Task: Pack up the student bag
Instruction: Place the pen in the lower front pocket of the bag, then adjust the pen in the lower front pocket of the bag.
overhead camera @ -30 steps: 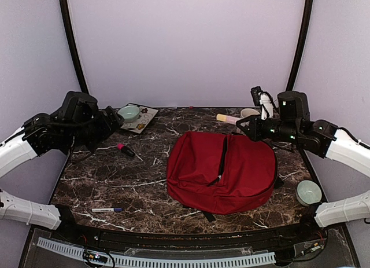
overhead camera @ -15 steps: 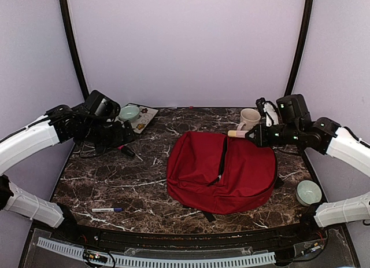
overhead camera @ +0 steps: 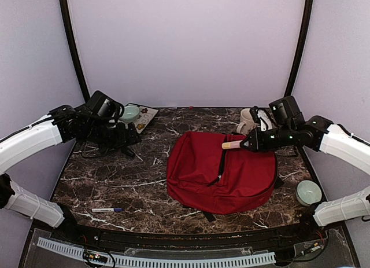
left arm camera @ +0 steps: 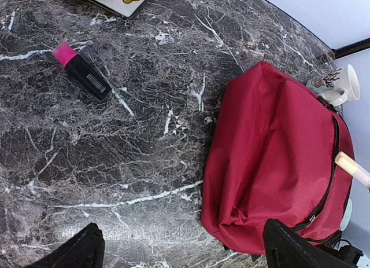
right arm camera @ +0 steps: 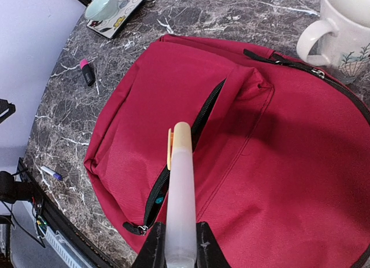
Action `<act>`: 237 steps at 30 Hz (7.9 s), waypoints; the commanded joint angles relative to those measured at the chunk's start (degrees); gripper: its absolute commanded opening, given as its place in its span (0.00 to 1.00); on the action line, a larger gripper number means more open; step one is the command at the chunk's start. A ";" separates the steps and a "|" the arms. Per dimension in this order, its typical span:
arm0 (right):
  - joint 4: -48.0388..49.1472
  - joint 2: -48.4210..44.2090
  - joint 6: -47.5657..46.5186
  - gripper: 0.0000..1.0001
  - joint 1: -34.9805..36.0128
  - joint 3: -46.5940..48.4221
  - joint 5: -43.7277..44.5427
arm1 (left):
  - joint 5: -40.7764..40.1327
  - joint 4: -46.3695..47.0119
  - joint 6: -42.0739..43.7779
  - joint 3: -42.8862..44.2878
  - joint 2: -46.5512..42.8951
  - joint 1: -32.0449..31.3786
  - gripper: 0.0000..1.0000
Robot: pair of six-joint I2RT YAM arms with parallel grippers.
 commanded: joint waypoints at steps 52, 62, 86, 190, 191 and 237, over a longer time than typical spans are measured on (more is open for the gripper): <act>11.87 5.31 0.64 0.00 -0.39 -7.43 -25.67 | 6.08 4.65 -1.48 -1.83 0.41 0.21 0.93; 3.20 -1.80 -1.77 0.00 -1.29 -5.33 -9.07 | 8.29 9.09 3.04 0.26 3.71 -3.85 0.88; 1.07 6.98 -6.04 0.00 -6.64 -3.29 2.36 | 2.44 7.71 4.25 0.25 0.93 -10.66 0.85; 15.67 5.81 -10.02 0.33 6.90 -7.12 -14.55 | 1.06 10.50 5.99 -0.32 -1.17 -10.83 0.85; 14.78 5.51 -10.33 0.33 6.90 -7.18 -14.36 | 0.87 10.50 5.90 -0.58 -1.45 -10.82 0.85; 15.51 19.54 -13.12 0.00 7.87 -1.52 -23.38 | -0.26 7.94 4.81 -0.20 -1.11 -10.77 0.84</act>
